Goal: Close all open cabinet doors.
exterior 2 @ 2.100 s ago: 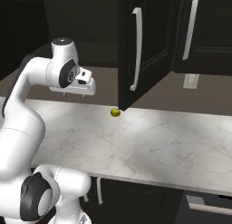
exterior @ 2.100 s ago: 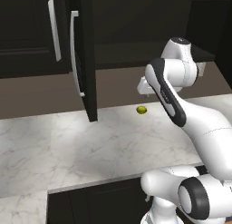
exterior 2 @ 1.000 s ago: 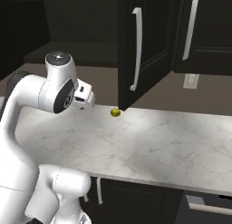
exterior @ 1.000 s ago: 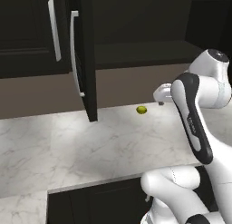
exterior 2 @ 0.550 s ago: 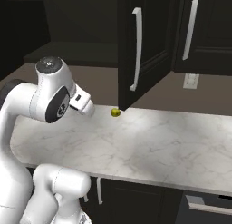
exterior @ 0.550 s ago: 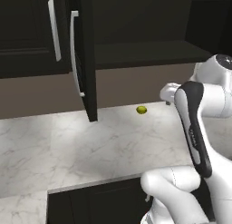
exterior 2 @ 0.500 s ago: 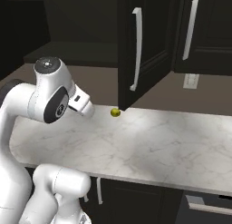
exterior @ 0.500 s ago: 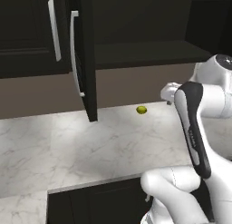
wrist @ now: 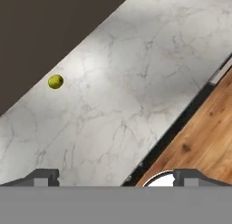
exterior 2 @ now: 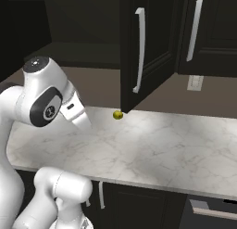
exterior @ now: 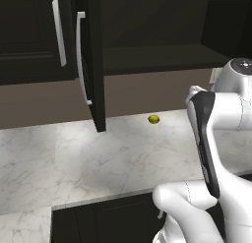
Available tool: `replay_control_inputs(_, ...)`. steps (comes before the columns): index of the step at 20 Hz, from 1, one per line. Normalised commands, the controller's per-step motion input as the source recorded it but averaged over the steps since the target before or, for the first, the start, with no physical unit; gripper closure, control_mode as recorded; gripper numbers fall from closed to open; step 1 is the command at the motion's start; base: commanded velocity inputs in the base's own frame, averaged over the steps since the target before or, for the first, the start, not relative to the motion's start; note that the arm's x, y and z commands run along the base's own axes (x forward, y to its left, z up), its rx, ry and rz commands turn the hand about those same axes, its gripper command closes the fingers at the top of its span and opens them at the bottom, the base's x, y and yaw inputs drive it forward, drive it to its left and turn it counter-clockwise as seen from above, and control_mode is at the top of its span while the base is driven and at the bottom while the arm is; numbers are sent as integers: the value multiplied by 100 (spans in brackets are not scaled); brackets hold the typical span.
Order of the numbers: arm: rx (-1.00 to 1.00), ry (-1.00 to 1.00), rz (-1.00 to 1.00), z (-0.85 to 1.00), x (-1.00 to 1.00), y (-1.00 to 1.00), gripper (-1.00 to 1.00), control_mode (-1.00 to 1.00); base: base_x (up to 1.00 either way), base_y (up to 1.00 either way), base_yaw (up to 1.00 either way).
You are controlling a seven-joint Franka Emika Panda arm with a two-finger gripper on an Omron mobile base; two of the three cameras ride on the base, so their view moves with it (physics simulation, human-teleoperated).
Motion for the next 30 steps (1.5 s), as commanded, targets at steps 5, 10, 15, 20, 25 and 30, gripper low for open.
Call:
replay_control_inputs(5,10,0,-24,3,-35,-35,-100,-100,0,0,0)
replay_control_inputs(10,10,0,-6,3,-43,-42,-100,-100,0,0,0)
replay_control_inputs(15,4,0,-7,0,-45,-38,-100,-100,0,0,0)
replay_control_inputs(20,3,0,-7,0,-43,-38,-100,-100,0,0,0)
replay_control_inputs(25,8,0,-8,2,-38,-43,-100,-100,0,0,0)
replay_control_inputs(30,11,-7,-13,4,-28,-43,-100,-100,0,0,0)
